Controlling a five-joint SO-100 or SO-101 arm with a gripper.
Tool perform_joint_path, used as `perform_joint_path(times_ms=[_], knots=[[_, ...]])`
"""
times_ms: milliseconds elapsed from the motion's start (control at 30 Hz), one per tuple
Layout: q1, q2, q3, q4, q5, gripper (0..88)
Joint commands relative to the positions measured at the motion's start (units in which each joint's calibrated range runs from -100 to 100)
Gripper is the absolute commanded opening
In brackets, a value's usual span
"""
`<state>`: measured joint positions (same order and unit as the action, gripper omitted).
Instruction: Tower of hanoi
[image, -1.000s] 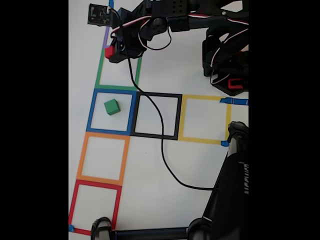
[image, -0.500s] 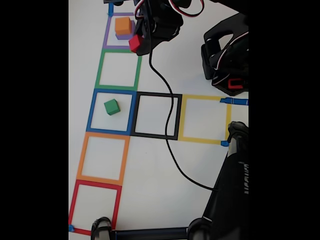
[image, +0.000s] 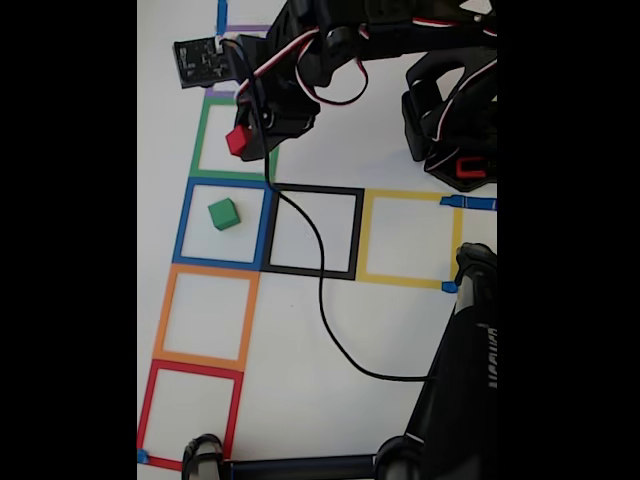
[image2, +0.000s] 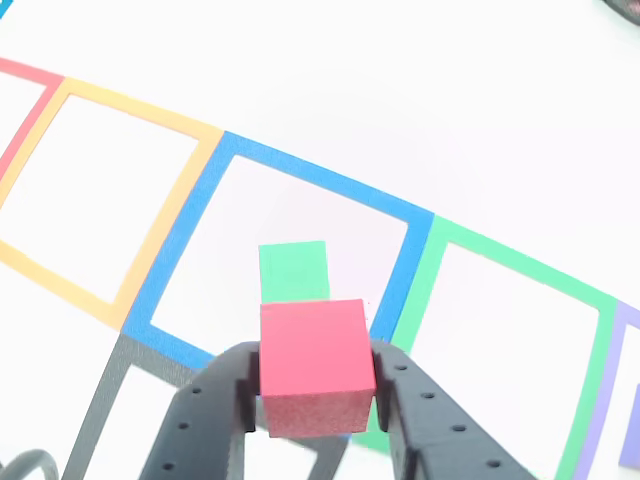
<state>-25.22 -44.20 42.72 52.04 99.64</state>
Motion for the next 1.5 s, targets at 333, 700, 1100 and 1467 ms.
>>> perform_joint_path(times_ms=[333, 700, 1100, 1467], knots=[[-2.49, 16.62, 19.83, -48.63, 0.36, 5.3], [-1.53, 32.12, 18.55, -65.31, 0.36, 5.5], [-0.86, 40.68, 16.65, -71.87, 0.36, 5.7], [-1.63, 41.98, 17.19, -73.41, 0.36, 5.7]])
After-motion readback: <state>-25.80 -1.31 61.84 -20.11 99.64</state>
